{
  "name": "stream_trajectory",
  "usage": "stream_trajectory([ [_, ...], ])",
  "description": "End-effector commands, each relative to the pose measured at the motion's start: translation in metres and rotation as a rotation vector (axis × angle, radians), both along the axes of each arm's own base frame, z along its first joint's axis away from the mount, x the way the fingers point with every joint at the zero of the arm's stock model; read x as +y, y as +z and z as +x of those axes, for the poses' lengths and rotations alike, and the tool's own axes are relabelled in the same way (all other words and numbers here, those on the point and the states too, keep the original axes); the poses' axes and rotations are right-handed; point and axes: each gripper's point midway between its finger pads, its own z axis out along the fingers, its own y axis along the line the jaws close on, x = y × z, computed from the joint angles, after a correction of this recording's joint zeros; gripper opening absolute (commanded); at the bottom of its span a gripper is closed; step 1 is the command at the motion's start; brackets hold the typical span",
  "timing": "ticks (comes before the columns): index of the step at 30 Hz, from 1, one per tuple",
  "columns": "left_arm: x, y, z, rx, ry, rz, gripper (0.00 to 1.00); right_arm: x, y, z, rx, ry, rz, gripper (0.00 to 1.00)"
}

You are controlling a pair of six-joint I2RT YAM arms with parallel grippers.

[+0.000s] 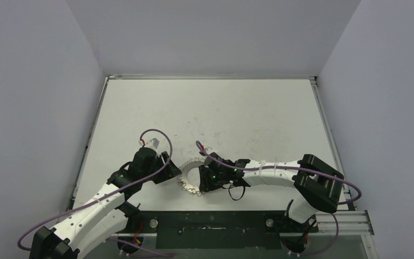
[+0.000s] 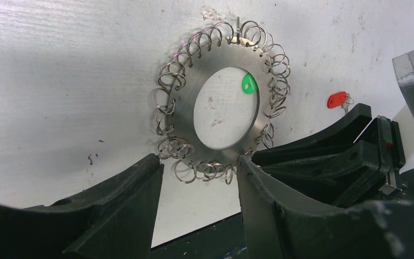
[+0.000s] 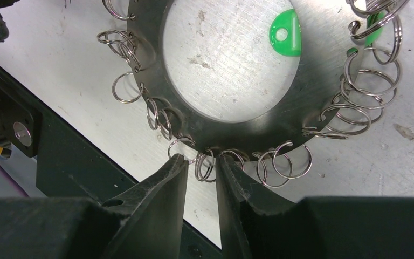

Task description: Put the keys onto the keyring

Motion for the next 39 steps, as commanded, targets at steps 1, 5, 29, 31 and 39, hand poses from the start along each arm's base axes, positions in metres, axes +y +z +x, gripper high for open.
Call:
stream_trajectory([
  [1, -0.003, 0.013, 0.007, -0.048, -0.008, -0.019, 0.51, 0.007, 0.001, -0.002, 0.002, 0.004, 0.03, 0.27],
  [5, -0.004, 0.013, 0.007, -0.049, -0.009, -0.021, 0.51, 0.006, 0.003, -0.003, 0.0, 0.003, 0.038, 0.27],
  [29, 0.0, 0.013, 0.006, -0.06, -0.009, -0.012, 0.51, 0.013, -0.004, -0.003, 0.02, 0.005, 0.054, 0.15],
  [31, 0.0, 0.014, 0.006, -0.066, -0.011, -0.01, 0.51, 0.012, -0.001, -0.003, 0.011, 0.012, 0.048, 0.08],
  [39, -0.001, 0.034, 0.013, -0.17, -0.054, 0.0, 0.51, 0.007, 0.034, 0.008, -0.124, 0.129, 0.02, 0.0],
])
